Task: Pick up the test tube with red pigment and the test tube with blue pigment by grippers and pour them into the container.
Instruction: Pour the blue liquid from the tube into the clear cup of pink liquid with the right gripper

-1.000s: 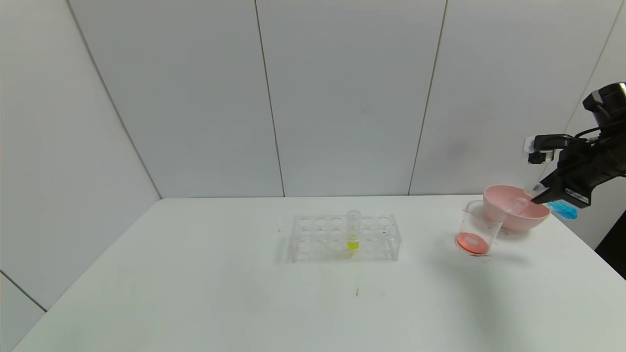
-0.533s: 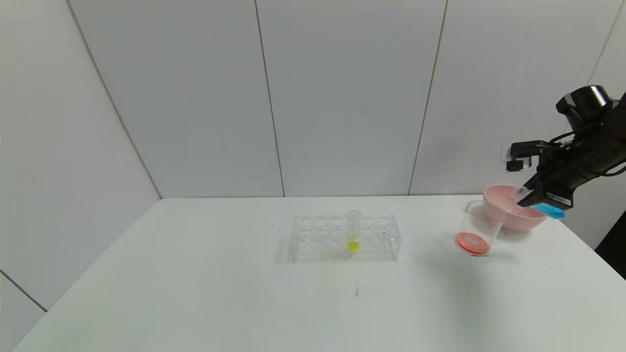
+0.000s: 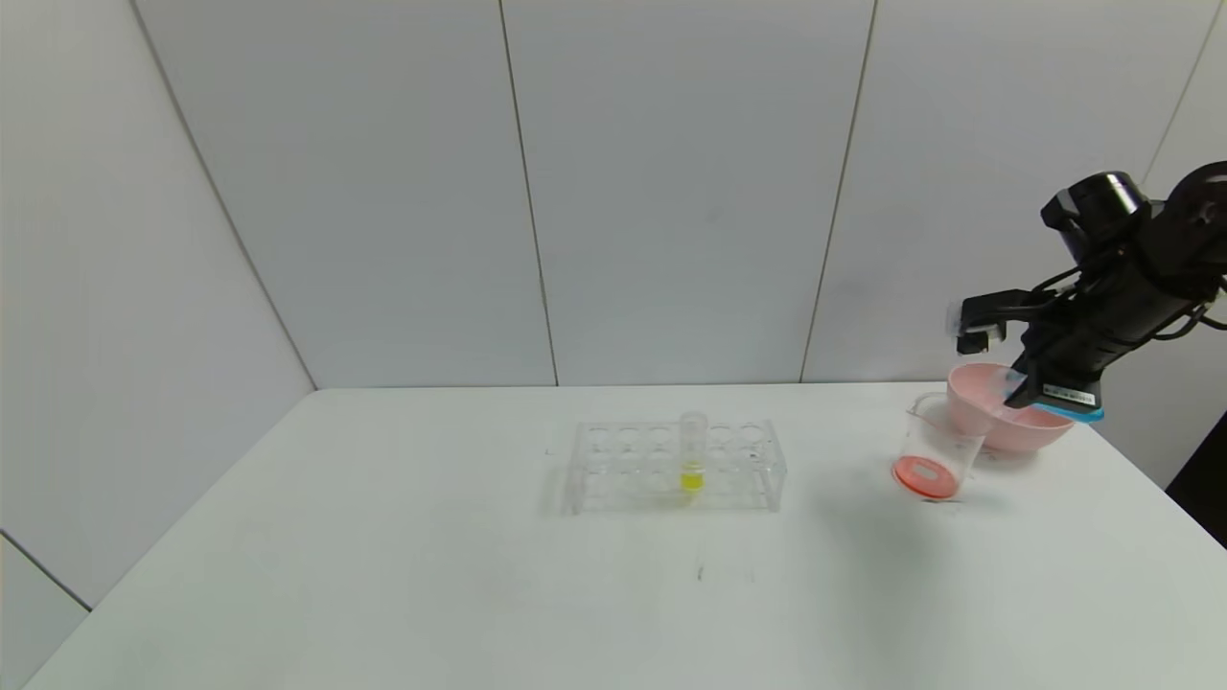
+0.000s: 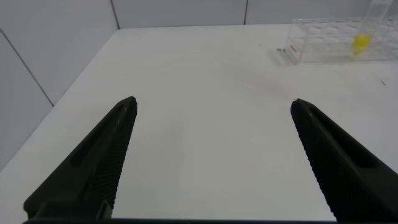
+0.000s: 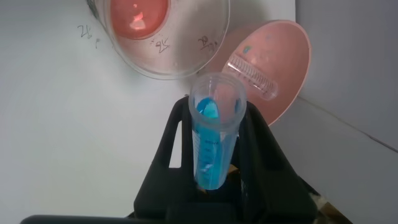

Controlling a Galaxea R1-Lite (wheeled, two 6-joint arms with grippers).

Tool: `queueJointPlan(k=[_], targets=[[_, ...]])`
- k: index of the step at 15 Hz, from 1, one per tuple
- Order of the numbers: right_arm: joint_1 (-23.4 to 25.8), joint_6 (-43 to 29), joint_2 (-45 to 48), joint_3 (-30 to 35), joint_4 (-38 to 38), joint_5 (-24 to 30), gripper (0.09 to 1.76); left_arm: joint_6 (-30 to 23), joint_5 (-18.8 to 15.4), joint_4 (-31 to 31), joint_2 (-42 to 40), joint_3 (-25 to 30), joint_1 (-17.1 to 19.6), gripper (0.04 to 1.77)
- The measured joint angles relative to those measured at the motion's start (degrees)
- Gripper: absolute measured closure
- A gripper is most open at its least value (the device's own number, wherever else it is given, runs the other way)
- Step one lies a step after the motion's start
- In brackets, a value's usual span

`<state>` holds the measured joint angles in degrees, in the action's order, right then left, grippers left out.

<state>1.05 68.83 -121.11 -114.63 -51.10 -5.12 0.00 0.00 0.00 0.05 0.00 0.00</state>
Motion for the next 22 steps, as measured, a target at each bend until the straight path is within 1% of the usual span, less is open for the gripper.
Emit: queueJointPlan(k=[4, 10, 14, 22], targets=[[-1.3, 0.4, -1.0, 0.0, 0.2, -3.2, 1.36, 0.0, 0.0, 0.0, 0.0, 0.0, 0.0, 0.05], [-3.7, 2.4, -1.8, 0.0, 0.7, -11.2, 1.36, 0.0, 0.0, 0.0, 0.0, 0.0, 0.0, 0.05], [-4.5, 3.3, -1.7, 0.0, 1.4, -12.6, 1.36, 0.0, 0.0, 0.0, 0.0, 0.0, 0.0, 0.05], [-5.6, 6.4, -1.6, 0.0, 2.2, -20.0, 1.36, 0.0, 0.0, 0.0, 0.0, 0.0, 0.0, 0.05]])
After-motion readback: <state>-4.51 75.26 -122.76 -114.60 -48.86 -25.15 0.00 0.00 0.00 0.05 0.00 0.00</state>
